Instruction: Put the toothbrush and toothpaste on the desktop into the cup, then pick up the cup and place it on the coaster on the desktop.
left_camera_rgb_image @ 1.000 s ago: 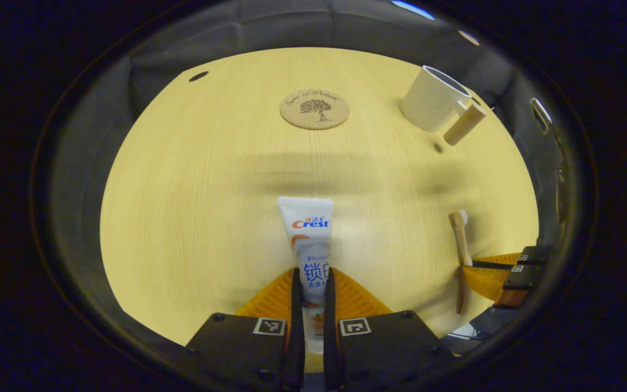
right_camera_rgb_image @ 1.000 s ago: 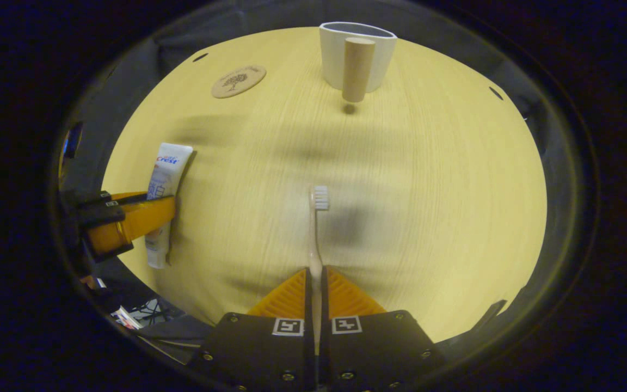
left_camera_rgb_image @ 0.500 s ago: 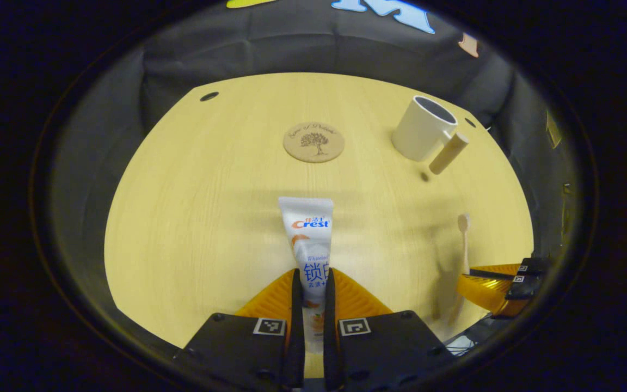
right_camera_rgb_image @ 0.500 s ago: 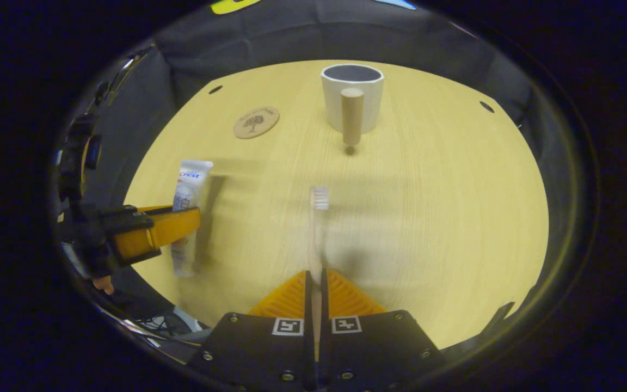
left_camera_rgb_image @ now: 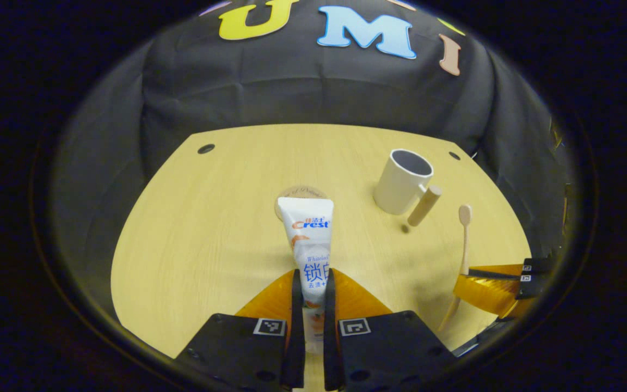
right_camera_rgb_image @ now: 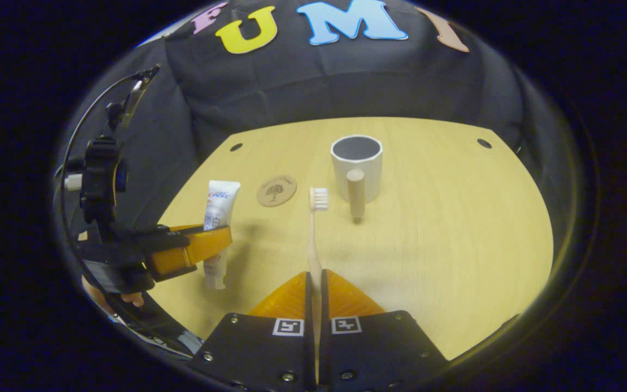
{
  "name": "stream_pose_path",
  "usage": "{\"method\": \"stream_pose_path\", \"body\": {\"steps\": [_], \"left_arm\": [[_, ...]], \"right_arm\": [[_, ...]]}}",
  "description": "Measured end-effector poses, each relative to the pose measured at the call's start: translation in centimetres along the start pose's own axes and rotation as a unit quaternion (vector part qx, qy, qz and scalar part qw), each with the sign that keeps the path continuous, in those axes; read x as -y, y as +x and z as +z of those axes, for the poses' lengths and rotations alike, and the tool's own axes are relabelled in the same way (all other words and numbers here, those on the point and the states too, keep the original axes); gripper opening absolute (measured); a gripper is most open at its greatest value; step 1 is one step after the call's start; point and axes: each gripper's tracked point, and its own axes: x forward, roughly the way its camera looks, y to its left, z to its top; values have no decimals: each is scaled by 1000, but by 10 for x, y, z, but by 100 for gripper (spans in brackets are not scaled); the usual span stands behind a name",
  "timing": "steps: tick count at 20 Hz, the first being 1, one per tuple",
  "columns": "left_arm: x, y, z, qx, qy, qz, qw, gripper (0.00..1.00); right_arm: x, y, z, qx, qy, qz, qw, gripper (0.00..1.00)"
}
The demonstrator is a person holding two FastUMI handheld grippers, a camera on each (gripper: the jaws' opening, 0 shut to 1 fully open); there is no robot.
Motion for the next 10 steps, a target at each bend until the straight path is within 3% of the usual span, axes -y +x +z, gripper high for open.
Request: {"method": "stream_pose_path", "body": {"steps": [5,10], "left_arm": [[7,-2,31,54,-15,-13,998,22],[12,-5,67,109,-15,-21,994,22]], "right_arm": [[-3,-4,43,75,-10,6,997,4],[-1,-9,88,159,-23,2,987,4]]}}
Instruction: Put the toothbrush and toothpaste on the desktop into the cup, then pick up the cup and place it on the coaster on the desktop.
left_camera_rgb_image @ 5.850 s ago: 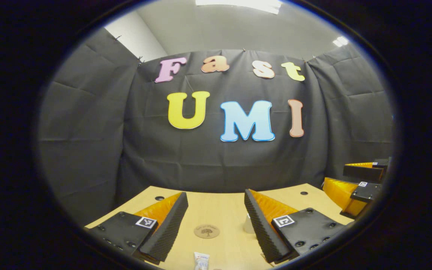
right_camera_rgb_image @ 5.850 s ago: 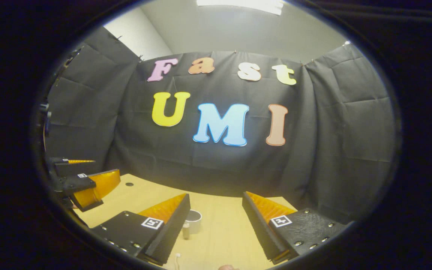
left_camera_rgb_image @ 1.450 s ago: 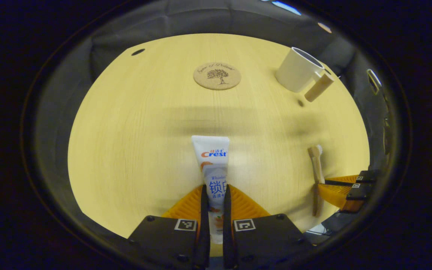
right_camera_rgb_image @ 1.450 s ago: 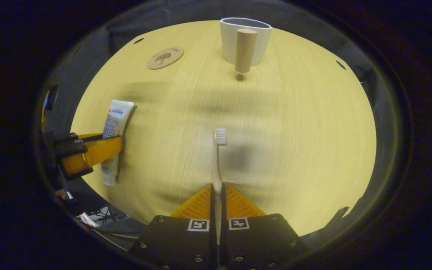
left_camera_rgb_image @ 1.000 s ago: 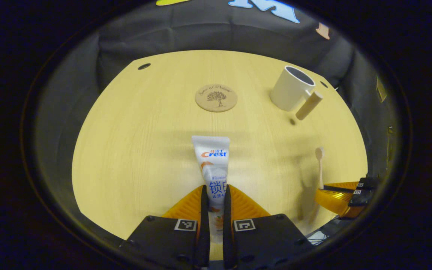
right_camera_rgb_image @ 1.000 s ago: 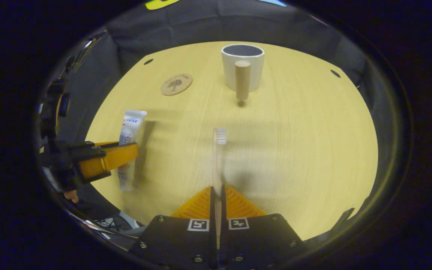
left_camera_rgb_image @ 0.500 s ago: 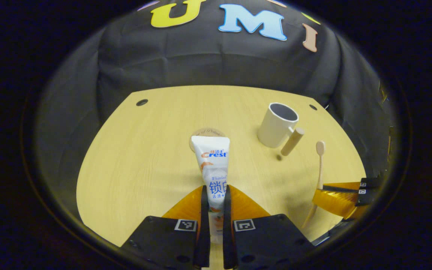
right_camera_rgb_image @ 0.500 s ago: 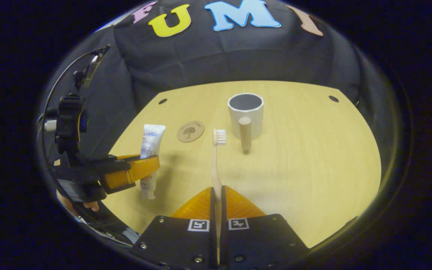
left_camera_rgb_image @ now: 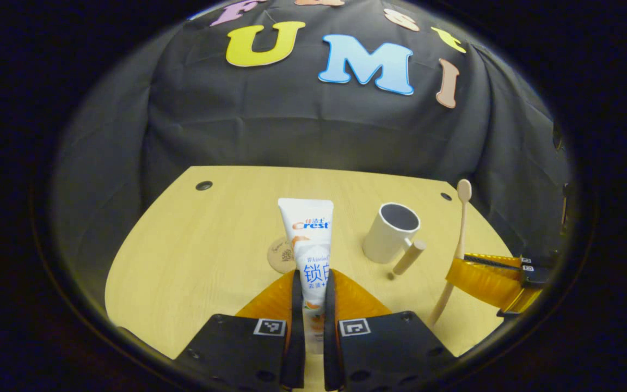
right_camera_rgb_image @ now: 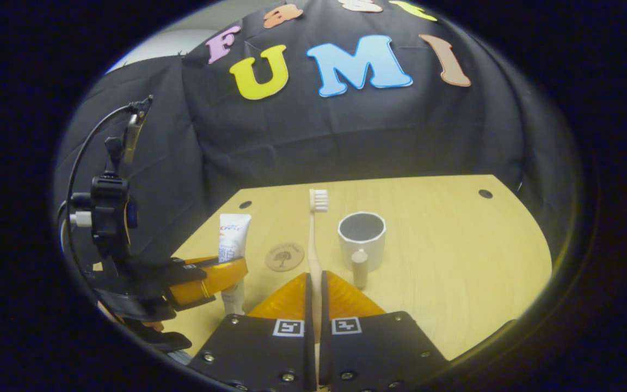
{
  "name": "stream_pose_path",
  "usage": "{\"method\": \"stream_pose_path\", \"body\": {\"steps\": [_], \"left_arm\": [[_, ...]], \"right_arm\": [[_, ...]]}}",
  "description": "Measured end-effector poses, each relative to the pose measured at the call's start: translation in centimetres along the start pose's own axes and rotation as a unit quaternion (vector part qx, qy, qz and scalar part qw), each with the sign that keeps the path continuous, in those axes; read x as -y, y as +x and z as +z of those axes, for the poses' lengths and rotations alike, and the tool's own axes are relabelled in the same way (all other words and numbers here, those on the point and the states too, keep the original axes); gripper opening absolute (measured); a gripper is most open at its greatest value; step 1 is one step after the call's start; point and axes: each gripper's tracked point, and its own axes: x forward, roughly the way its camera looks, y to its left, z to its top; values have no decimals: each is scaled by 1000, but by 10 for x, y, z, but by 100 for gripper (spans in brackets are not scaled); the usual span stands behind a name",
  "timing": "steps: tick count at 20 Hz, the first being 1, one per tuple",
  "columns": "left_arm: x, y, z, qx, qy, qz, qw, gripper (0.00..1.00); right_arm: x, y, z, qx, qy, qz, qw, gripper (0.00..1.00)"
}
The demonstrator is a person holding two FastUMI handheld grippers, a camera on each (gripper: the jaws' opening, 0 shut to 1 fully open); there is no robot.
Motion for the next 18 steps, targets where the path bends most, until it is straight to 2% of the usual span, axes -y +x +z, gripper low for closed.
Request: {"method": "stream_pose_path", "body": {"steps": [5,11,16,18], "left_arm": [[6,8,41,57,-13,-13,998,21],[13,18,83,107,-7,-20,994,21],[17,27,106,125,-8,-21,992,21],[20,31,111,126,-10,-24,992,21]], "right_arm": [[0,16,52,78,-21,-9,997,4],[16,38,102,146,-41,-28,988,4],[37,65,130,185,-66,-51,979,4],[45,82,131,184,-68,-58,979,4]]}}
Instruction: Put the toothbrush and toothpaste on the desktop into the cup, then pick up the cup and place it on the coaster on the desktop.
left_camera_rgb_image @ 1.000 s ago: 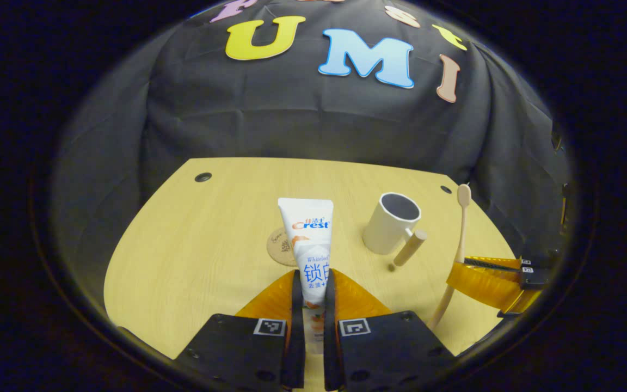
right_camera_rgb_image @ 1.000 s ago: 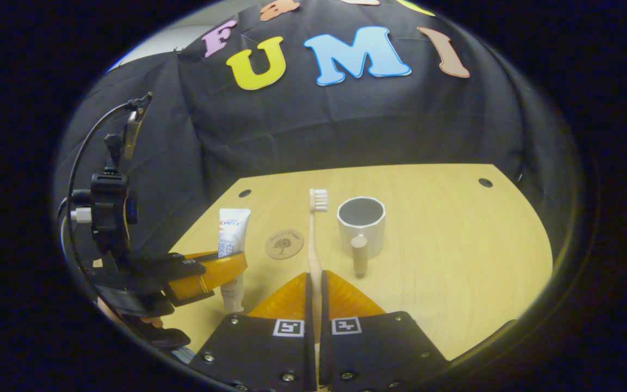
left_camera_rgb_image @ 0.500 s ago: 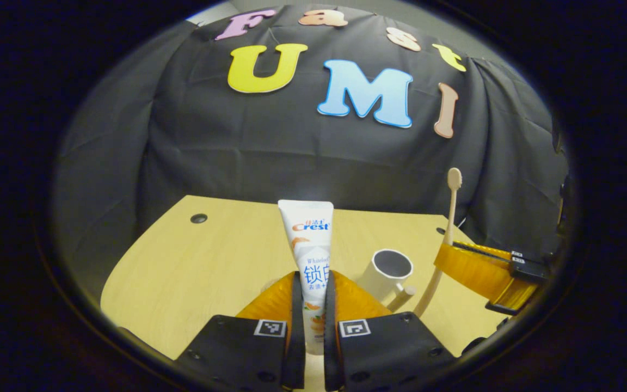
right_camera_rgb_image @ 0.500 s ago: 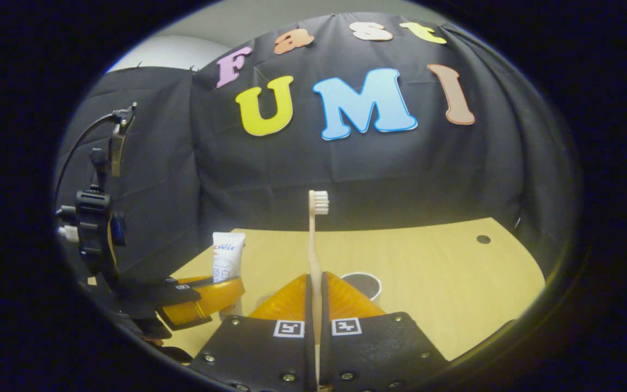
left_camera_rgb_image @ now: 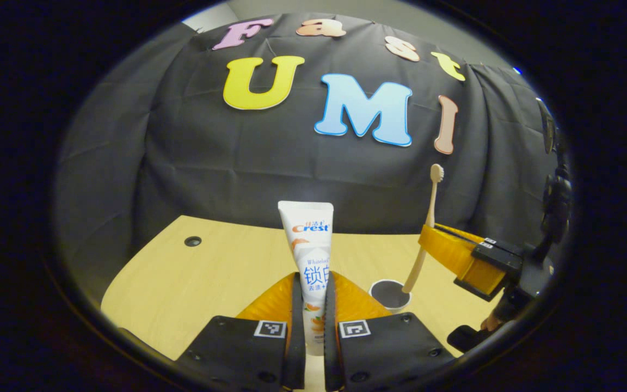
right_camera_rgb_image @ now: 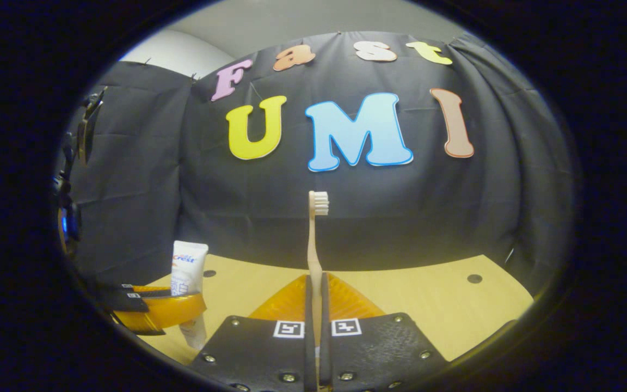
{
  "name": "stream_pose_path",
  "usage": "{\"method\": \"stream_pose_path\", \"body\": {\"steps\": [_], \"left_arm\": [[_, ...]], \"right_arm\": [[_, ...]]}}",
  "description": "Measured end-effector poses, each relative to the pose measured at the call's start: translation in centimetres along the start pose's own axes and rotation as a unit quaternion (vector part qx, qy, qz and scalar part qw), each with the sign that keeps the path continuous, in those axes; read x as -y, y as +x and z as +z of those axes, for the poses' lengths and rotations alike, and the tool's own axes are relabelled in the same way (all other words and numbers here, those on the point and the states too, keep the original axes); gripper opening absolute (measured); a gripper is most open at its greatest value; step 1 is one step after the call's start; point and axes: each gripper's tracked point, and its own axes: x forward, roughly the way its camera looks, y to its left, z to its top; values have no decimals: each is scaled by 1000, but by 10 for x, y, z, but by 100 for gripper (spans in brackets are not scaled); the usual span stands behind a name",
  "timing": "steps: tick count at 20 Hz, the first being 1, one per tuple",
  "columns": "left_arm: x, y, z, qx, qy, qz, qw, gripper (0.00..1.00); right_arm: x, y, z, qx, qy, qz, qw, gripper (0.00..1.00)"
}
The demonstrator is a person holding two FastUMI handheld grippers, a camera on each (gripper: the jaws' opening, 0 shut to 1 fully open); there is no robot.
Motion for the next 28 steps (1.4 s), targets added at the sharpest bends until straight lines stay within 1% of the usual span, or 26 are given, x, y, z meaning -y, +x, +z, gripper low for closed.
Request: {"method": "stream_pose_path", "body": {"steps": [2,4,6,11,13,14,15,16,17,18,19,20,21,22,25,28], "left_arm": [[1,3,1,-1,2,0,1000,21],[1,6,0,-2,5,1,1000,22],[-1,9,-2,-3,3,4,1000,21],[-3,11,-9,-14,-11,10,1000,21],[-3,11,-8,-13,-11,12,1000,21],[-2,12,-7,-13,-11,12,1000,21],[-1,11,-8,-12,-10,12,1000,21],[0,12,-7,-11,-10,10,1000,21],[3,13,-7,-10,-10,8,1000,21],[6,14,-6,-9,-11,7,1000,21],[10,15,-5,-7,-12,3,1000,21],[14,17,-4,-5,-13,0,1000,21],[18,19,-3,-1,-14,-4,1000,20],[24,20,-1,2,-16,-11,1000,21],[41,27,2,14,-28,-30,999,20],[62,38,5,27,-48,-59,997,21]], "right_arm": [[3,14,-17,-25,-1,-2,1000,4],[4,22,-40,-56,-1,0,998,4],[4,27,-57,-84,-3,1,996,4],[8,23,-71,-113,-7,-1,994,4],[6,22,-72,-118,-4,4,993,12],[7,20,-73,-121,-4,5,993,29],[9,18,-73,-121,-5,4,993,36],[10,13,-73,-123,-6,4,992,49],[10,9,-73,-123,-5,6,992,58],[12,6,-70,-124,-2,5,992,75],[14,2,-66,-121,2,3,993,81],[18,-3,-62,-116,9,0,993,86],[22,-8,-56,-110,15,-3,994,86],[25,-13,-48,-104,19,-8,994,86],[48,-28,-30,-87,17,-33,996,85],[69,-42,-24,-89,22,-55,994,85]]}}
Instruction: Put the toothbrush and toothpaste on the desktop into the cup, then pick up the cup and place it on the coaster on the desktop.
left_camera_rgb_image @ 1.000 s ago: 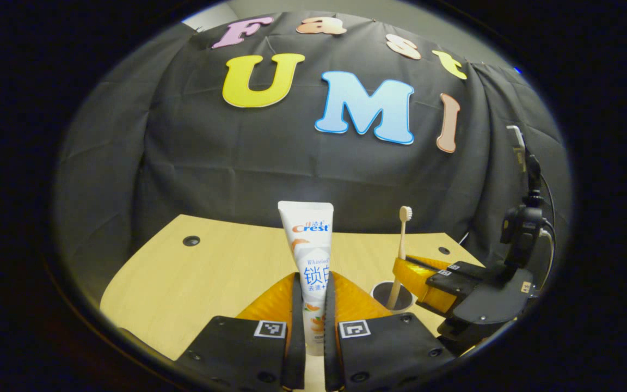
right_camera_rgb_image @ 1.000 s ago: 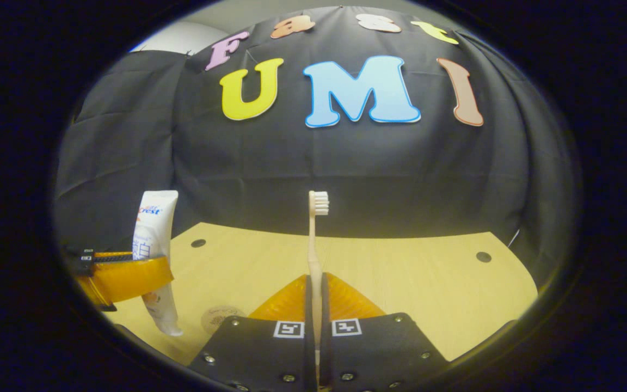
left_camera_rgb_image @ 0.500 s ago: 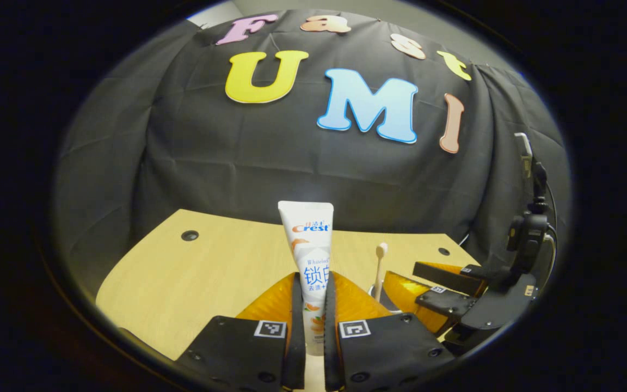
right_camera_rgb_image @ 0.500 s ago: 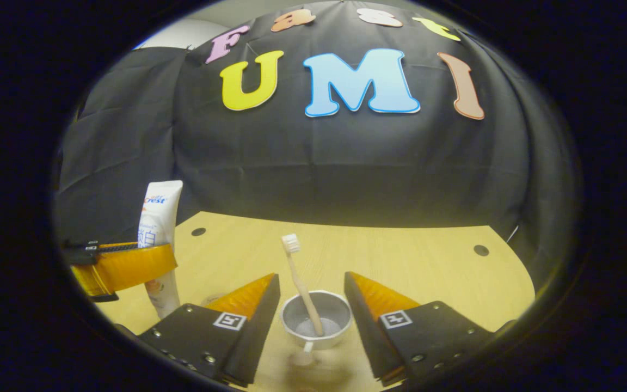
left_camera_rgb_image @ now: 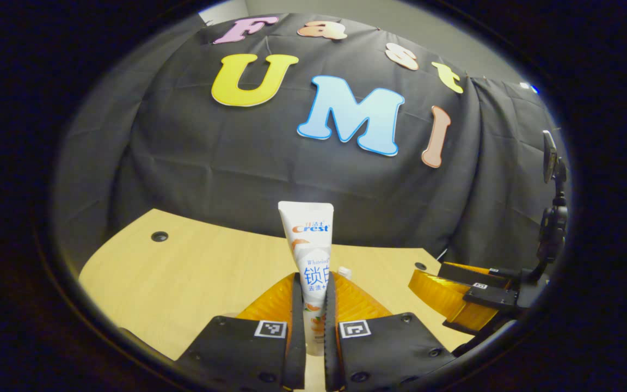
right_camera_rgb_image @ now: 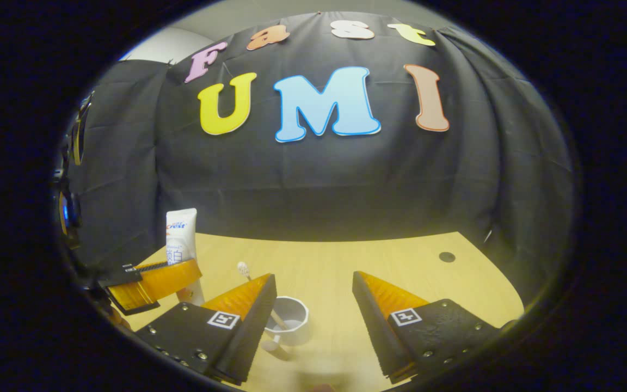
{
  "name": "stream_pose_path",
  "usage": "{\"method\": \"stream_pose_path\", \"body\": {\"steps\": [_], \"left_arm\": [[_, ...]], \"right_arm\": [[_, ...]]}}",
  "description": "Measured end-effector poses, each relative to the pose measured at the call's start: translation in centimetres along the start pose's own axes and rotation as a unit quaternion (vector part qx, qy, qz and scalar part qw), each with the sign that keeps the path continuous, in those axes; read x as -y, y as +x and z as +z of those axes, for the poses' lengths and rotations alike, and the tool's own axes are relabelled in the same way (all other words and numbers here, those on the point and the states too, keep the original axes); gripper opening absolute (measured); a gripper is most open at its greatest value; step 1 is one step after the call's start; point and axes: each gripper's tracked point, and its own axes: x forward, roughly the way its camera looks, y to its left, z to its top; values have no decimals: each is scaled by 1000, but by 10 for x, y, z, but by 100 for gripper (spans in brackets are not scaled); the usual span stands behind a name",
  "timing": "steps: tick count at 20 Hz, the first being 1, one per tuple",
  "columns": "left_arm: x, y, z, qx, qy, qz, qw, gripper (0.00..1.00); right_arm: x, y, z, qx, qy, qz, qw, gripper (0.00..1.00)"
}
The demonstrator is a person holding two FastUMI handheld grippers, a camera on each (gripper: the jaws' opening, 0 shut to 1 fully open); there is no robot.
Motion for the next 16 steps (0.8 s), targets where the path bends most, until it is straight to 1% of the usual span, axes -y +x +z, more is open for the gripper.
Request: {"method": "stream_pose_path", "body": {"steps": [3,4,5,7,10,12,15,16], "left_arm": [[18,17,4,23,-21,-24,999,21],[24,23,5,28,-23,-30,999,22],[27,29,4,32,-22,-32,999,19],[36,37,4,39,-24,-44,998,20],[44,52,4,49,-36,-58,996,20],[47,62,3,61,-32,-62,996,20],[51,74,-2,70,-17,-66,995,20],[52,75,-1,75,-11,-66,995,20]], "right_arm": [[17,-12,2,-4,9,-16,1000,84],[22,-15,2,-5,8,-21,1000,85],[27,-19,3,-4,7,-27,1000,85],[35,-23,1,-7,4,-35,999,85],[40,-26,0,-11,12,-38,999,84],[42,-26,0,-11,15,-40,999,85],[42,-25,-1,-15,18,-39,999,84],[43,-24,-3,-17,19,-38,999,85]]}}
